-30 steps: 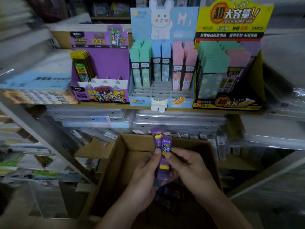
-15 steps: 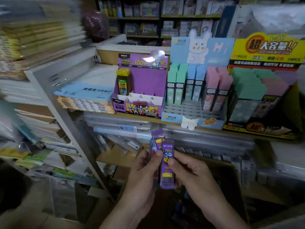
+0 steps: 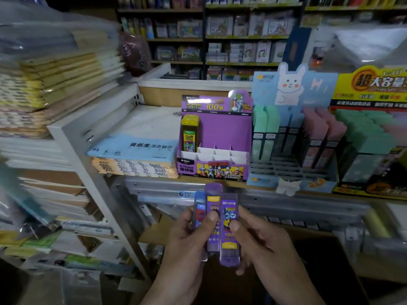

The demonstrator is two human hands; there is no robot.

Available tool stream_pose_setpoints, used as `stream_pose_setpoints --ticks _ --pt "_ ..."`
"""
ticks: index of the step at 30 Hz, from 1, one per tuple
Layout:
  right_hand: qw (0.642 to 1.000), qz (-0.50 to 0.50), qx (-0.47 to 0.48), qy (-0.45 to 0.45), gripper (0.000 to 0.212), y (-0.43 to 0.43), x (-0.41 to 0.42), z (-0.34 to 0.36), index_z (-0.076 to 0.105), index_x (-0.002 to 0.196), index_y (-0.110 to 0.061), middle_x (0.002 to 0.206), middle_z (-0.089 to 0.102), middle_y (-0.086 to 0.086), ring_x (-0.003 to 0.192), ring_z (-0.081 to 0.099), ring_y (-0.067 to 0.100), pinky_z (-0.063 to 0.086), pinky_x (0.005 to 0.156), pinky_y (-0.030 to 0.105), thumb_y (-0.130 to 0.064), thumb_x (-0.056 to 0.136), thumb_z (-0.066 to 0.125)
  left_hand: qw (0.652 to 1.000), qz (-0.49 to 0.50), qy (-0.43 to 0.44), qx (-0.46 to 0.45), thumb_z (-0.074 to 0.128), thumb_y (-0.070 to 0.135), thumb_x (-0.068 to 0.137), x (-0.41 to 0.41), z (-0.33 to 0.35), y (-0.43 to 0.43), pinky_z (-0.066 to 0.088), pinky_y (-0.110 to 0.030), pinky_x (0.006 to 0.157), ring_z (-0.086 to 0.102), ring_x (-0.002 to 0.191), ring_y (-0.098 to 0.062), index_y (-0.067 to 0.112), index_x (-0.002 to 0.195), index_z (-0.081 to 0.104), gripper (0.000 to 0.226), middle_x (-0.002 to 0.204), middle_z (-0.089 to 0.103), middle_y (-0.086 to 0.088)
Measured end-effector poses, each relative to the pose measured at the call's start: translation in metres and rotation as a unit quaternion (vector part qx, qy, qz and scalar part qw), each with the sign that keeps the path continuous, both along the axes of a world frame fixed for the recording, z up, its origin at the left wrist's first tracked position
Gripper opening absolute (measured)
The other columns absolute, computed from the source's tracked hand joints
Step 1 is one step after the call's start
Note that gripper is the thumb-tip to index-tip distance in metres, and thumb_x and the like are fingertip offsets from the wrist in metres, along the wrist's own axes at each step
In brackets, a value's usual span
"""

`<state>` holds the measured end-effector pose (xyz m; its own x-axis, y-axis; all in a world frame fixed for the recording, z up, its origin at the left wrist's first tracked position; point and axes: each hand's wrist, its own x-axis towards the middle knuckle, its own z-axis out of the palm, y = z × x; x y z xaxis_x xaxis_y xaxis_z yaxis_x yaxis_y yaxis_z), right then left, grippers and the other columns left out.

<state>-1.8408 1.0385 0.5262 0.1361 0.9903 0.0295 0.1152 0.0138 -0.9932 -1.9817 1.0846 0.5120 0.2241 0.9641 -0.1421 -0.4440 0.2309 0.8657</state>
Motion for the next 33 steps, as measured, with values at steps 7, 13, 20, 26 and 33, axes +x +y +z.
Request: stream_pose_setpoints --ticks 7,13,20,26,33 --pt "0.983 -0.107 0.02 0.15 0.015 0.021 -0.023 0.02 0.073 0.09 -0.021 0.084 0.074 0.016 0.072 0.074 0.032 0.058 0.052 0.033 -0.017 0.093 0.059 0.998 0.009 -0.024 0.057 0.077 0.029 0.076 -0.042 0.016 0.028 0.063 -0.038 0.068 0.076 0.083 -0.041 0.016 0.097 0.074 0.025 0.086 0.074 -0.022" --pt "0.993 -0.036 0.052 0.105 0.017 0.032 -0.034 0.051 0.069 0.096 -0.017 0.073 0.064 0.014 0.055 0.06 0.028 0.049 0.05 0.03 -0.033 0.092 0.07 0.994 -0.011 0.01 0.106 0.076 0.04 0.079 -0.072 0.019 0.055 0.058 -0.035 0.057 0.069 0.06 -0.022 0.025 0.098 0.076 0.025 0.083 0.073 -0.014" --pt "0.975 -0.125 0.113 -0.146 0.023 0.045 -0.032 0.084 0.074 0.09 -0.035 0.082 0.075 -0.012 0.072 0.071 0.005 0.055 0.057 0.019 -0.034 0.069 0.083 0.989 -0.033 -0.043 0.138 0.065 0.031 0.09 -0.09 0.027 0.077 0.04 -0.025 0.041 0.048 0.047 -0.016 0.012 0.094 0.071 0.02 0.076 0.064 -0.013" --pt "0.968 -0.123 0.18 -0.121 0.012 0.069 -0.025 0.097 0.076 0.093 -0.026 0.084 0.077 -0.004 0.078 0.074 0.012 0.056 0.065 0.021 -0.027 0.081 0.08 0.985 -0.041 -0.014 0.166 0.065 0.037 0.094 -0.096 0.039 0.085 0.035 -0.022 0.038 0.045 0.048 -0.014 0.016 0.092 0.075 0.023 0.076 0.064 -0.011" --pt "0.958 -0.155 0.192 -0.147 0.012 0.106 -0.014 0.116 0.076 0.098 -0.022 0.07 0.073 -0.002 0.063 0.066 0.005 0.056 0.057 0.022 -0.017 0.096 0.066 0.987 -0.01 0.02 0.161 0.067 0.044 0.083 -0.095 0.05 0.092 0.043 -0.027 0.044 0.061 0.058 -0.018 0.021 0.093 0.078 0.028 0.078 0.072 -0.01"
